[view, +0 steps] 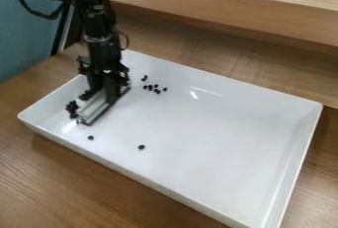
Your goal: Sweep into pile
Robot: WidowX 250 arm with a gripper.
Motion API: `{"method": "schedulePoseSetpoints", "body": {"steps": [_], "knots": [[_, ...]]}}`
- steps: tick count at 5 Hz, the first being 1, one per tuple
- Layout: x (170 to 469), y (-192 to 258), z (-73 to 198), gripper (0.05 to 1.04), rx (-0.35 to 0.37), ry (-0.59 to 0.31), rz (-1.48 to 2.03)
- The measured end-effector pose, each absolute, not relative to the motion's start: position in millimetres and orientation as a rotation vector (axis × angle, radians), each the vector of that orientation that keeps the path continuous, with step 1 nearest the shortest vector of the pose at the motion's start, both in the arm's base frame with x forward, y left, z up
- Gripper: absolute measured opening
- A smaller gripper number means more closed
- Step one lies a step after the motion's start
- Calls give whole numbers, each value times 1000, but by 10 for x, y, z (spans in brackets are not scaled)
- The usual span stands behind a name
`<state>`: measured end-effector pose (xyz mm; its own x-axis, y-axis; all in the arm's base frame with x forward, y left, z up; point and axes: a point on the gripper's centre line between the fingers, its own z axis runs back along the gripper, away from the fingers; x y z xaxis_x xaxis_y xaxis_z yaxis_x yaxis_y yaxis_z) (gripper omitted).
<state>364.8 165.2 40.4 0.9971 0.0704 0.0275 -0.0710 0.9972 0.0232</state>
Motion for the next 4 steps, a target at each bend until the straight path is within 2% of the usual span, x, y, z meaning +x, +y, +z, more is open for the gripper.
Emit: {"method": "schedulePoseSetpoints", "body": {"steps": [1,2,3,4], "knots": [[3627,1736,438,387,14,-34,89],[3634,1767,464,429,2,-43,90],[3638,1693,469,732,-41,-41,68],[3705,1591,532,982,-106,-66,65]]}}
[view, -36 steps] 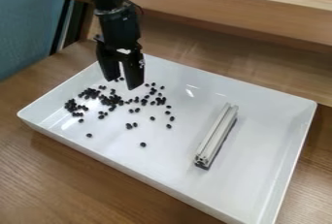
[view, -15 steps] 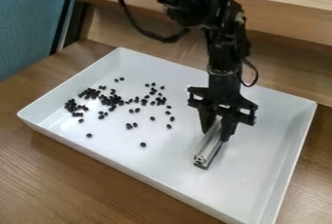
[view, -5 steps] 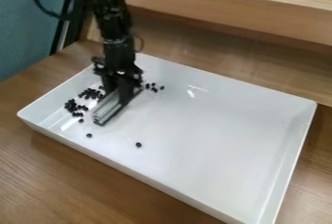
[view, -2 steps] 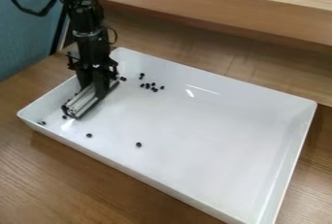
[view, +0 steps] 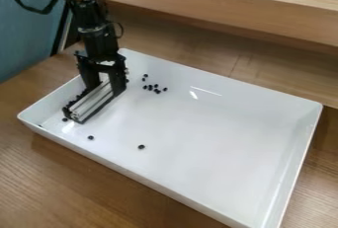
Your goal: Sweep into pile
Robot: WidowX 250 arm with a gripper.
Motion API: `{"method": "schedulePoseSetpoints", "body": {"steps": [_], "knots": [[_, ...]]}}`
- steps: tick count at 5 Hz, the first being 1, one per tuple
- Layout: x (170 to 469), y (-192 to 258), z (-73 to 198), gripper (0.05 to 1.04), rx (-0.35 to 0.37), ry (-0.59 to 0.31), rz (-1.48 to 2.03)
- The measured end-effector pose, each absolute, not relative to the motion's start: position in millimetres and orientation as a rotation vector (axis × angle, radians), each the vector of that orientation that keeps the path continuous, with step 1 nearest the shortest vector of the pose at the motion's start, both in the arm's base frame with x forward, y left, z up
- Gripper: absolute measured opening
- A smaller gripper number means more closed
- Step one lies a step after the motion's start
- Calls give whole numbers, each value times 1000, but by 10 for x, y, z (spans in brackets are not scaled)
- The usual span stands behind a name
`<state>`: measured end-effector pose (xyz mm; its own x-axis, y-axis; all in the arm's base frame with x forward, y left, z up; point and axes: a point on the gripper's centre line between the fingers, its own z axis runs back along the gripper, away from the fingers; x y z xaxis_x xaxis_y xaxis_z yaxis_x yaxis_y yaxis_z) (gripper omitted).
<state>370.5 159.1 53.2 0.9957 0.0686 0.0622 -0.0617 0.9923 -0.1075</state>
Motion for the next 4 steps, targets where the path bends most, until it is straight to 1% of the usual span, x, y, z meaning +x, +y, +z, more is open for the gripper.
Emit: {"method": "schedulePoseSetpoints", "body": {"steps": [1,2,3,4], "knots": [[3728,1516,595,1001,-140,-82,66],[3761,1476,796,999,-135,-114,62],[3784,1375,903,999,-136,-120,42],[3805,1277,1079,999,-133,-150,15]]}}
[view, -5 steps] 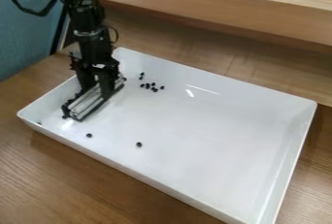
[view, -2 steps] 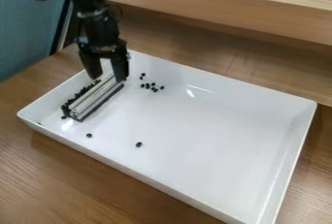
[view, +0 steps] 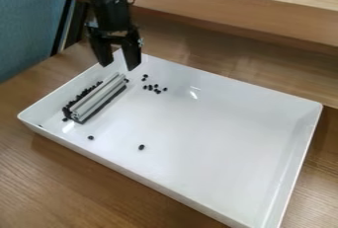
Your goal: Sweep into pile
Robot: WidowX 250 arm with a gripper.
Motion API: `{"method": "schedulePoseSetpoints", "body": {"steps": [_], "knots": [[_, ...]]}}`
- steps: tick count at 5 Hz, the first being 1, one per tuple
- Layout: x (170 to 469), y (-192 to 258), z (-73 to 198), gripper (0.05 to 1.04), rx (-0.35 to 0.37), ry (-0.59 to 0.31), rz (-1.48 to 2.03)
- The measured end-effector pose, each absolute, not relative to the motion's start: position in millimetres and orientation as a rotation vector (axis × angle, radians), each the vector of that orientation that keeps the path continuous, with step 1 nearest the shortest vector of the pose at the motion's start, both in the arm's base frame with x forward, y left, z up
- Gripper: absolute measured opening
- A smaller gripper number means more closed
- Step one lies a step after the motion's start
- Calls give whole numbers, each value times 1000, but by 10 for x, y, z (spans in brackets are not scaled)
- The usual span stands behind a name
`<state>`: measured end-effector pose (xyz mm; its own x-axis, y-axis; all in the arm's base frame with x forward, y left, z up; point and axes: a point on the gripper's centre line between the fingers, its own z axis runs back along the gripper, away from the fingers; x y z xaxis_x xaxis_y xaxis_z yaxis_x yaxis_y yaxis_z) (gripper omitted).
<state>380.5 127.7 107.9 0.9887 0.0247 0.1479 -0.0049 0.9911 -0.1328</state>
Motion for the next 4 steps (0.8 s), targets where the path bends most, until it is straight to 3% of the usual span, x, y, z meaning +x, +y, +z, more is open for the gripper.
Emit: {"method": "schedulePoseSetpoints", "body": {"steps": [2,4], "knots": [[3837,946,1376,999,-143,-200,-92],[3725,783,1337,999,-153,-172,-148]]}}
